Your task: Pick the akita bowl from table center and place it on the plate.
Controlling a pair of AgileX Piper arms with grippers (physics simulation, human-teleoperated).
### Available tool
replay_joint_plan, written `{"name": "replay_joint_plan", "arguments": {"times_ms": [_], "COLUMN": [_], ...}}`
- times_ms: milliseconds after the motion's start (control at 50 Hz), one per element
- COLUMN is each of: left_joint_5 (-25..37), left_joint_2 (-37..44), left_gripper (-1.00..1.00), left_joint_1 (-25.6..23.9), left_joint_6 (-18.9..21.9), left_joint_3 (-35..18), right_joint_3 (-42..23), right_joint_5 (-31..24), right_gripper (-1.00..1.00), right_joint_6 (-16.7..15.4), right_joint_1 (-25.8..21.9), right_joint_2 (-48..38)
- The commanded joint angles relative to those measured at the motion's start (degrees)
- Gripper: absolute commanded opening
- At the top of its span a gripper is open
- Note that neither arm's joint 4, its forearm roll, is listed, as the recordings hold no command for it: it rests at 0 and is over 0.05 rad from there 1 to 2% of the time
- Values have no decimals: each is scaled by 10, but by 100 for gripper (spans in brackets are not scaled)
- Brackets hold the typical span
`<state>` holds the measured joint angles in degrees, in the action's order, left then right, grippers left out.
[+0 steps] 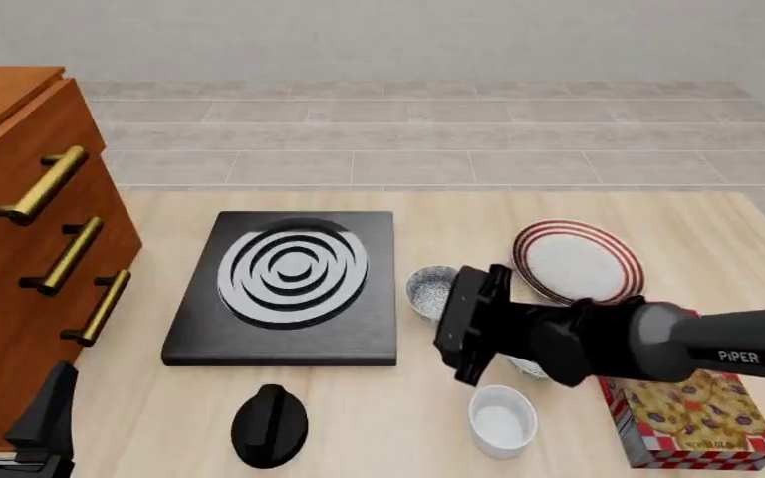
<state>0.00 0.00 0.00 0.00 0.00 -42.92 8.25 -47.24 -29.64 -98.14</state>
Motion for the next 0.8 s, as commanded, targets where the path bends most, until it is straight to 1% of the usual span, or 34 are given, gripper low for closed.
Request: {"name": "replay_joint_plan", "arguments": {"times_ms": [20, 320, 520, 540, 800], "left_joint_5": [0, 0, 0, 0, 0], "left_joint_2": [0, 0, 0, 0, 0], "left_gripper": [100, 100, 100, 100, 100], "left_joint_1": [0, 0, 0, 0, 0], "left_joint_6": [0, 0, 0, 0, 0], "left_joint_3": [0, 0, 0, 0, 0], "right_joint_3": [-31, -54, -64, -65, -79], "right_joint_5": [-8, -1, -3, -2, -11], "right_gripper": [100, 100, 100, 100, 100], "right_joint_6": [-13, -10, -20, -25, -35], "right_joint_1": [13, 14, 12, 15, 31], "right_joint_2": [-29, -67, -96, -102, -119]}}
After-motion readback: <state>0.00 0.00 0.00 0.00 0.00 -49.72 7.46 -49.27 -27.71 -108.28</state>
